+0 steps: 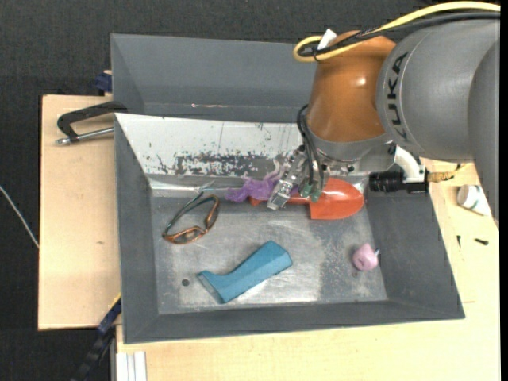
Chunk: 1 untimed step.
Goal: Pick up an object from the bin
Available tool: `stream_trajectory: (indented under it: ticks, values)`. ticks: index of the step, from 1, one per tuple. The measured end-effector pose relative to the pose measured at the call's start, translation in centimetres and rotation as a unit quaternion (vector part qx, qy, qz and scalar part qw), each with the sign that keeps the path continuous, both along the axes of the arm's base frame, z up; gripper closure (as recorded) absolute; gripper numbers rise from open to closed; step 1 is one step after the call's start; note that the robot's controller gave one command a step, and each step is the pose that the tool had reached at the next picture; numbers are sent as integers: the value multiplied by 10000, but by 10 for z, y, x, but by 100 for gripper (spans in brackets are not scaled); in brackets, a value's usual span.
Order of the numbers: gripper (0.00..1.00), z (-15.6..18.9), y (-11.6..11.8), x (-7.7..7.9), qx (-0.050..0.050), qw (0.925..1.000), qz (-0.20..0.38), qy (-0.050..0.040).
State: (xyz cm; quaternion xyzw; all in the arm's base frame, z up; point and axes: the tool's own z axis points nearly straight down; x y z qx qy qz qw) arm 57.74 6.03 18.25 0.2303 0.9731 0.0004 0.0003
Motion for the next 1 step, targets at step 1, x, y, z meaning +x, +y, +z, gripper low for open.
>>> stream_trajectory:
  ticks: [1]
  values:
    - [100,38,-6,2,0,9999,121,3]
